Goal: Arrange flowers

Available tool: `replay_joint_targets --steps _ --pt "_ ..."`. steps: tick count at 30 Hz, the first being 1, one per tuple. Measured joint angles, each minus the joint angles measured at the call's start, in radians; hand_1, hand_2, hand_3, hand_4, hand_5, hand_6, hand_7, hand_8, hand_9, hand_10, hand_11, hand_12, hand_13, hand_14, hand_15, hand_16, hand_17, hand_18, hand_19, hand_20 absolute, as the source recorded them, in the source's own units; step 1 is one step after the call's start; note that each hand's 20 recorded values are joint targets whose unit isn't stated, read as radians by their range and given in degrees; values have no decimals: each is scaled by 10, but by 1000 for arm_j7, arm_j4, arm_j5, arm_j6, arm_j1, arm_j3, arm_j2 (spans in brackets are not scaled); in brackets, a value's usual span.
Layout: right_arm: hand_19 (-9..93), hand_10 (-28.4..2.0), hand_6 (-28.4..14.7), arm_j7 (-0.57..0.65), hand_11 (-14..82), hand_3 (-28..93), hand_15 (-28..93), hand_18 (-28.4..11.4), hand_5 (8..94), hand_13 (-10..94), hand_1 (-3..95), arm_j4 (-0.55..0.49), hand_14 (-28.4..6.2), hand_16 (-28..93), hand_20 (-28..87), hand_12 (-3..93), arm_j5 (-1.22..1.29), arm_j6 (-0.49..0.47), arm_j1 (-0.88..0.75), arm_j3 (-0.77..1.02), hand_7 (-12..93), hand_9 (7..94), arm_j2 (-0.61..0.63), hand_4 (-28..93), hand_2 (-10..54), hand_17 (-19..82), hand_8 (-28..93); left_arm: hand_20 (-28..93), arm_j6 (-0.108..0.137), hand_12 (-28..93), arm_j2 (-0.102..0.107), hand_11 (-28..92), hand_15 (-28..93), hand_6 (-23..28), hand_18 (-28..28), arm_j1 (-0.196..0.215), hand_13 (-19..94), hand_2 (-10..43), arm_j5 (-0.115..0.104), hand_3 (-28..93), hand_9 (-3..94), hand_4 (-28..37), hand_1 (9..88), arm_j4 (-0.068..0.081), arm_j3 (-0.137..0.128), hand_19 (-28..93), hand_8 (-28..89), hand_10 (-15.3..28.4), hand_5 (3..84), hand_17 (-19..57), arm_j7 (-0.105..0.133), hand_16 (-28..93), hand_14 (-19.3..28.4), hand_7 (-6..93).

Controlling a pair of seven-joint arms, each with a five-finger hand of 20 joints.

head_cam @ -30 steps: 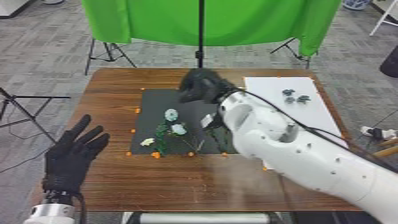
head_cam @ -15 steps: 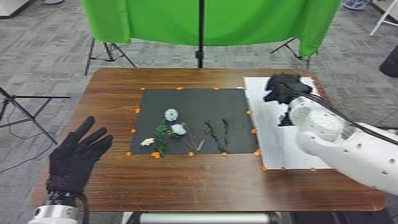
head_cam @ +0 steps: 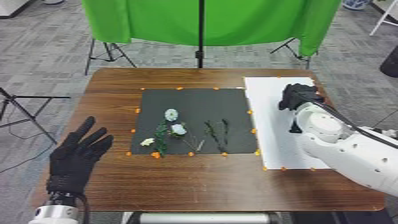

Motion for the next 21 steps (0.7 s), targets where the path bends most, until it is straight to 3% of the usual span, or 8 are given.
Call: replay_joint_targets --steps 8,13,21 --pt "740 -116 38 10 374 804 747 -266 598 535 355 2 -106 136 511 169 16 38 2 13 170 644 -6 -283 -95 163 -142 177 2 100 5 204 475 66 284 2 235 78 -9 770 338 -283 200 0 4 541 -99 187 349 -85 14 -79 280 106" --pt "746 -118 36 80 392 802 761 -270 596 541 353 10 -109 142 515 170 13 45 23 -4 166 649 -14 -283 -95 166 -141 176 2 100 13 204 474 67 284 1 235 79 -12 769 338 -283 201 0 9 541 -99 187 349 -86 19 -79 280 105" --pt "746 -117 46 112 395 798 764 -271 583 542 366 26 -106 146 516 166 13 -40 22 27 161 646 -19 -283 -95 165 -138 176 2 100 18 204 475 67 284 1 235 77 -13 771 338 -283 201 1 11 541 -98 186 350 -86 25 -78 280 104"
